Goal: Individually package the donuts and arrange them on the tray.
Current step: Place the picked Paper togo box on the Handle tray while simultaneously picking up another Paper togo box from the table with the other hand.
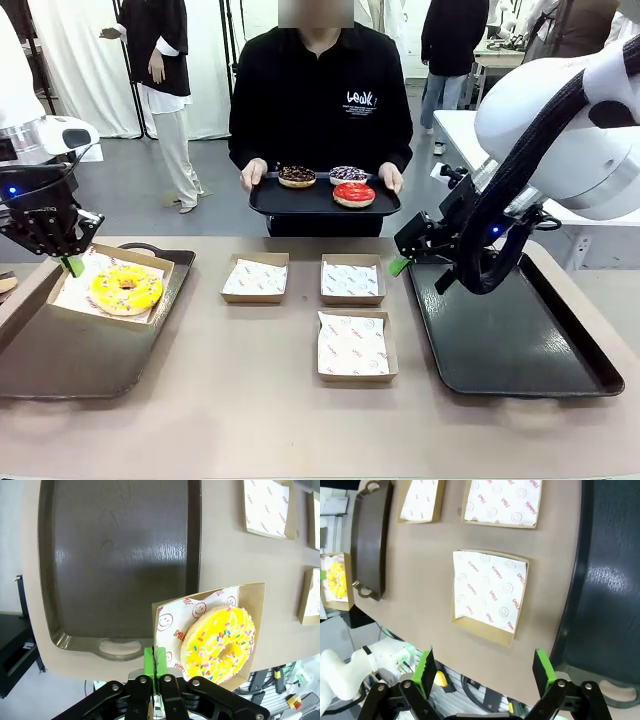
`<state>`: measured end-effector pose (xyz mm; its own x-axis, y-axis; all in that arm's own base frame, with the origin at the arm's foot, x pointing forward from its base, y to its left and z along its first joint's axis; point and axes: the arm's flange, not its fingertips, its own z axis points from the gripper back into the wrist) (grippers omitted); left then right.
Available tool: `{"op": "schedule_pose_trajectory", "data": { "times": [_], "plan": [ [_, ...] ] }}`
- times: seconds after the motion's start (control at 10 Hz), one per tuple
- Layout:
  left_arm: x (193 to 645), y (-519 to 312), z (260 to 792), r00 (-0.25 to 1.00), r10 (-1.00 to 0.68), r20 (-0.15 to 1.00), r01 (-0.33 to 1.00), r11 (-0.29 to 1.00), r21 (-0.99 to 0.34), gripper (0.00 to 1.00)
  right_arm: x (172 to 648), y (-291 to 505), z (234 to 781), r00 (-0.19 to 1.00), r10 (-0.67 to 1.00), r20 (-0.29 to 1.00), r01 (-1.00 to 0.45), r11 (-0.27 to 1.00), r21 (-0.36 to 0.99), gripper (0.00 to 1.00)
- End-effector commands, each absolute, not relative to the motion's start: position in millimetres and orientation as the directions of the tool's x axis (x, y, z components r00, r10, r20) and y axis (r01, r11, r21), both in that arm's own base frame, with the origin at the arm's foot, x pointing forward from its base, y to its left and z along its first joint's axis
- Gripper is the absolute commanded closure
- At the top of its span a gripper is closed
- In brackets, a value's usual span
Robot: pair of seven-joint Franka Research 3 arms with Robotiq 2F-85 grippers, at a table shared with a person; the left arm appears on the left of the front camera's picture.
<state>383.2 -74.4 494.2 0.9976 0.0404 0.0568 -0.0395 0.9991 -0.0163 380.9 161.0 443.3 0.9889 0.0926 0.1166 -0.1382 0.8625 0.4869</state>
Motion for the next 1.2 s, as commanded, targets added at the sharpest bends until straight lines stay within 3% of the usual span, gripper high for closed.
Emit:
{"op": "schedule_pose_trajectory", "data": {
  "times": [0.0, 0.8, 0.9, 1.1],
  "plan": [
    [380.4, -78.6, 496.8, 0.997, 0.033, 0.064, -0.032, 0.999, -0.016, 0.99, 386.7, 150.7, 445.4, 0.990, 0.075, 0.116, -0.122, 0.866, 0.486, 0.00],
    [381.9, -78.7, 495.2, 0.998, 0.031, 0.060, -0.030, 0.999, -0.011, 0.99, 385.2, 149.3, 445.0, 0.991, 0.067, 0.116, -0.117, 0.857, 0.501, 0.00],
    [379.7, -67.2, 495.0, 0.998, -0.009, 0.063, 0.010, 1.000, -0.024, 0.99, 385.1, 169.2, 437.8, 0.995, 0.088, 0.042, -0.097, 0.907, 0.410, 0.00],
    [372.2, -44.5, 491.2, 0.998, -0.020, 0.064, 0.019, 1.000, 0.009, 0.99, 384.7, 201.7, 427.2, 1.000, 0.017, 0.017, -0.021, 0.956, 0.292, 0.00]
  ]
}}
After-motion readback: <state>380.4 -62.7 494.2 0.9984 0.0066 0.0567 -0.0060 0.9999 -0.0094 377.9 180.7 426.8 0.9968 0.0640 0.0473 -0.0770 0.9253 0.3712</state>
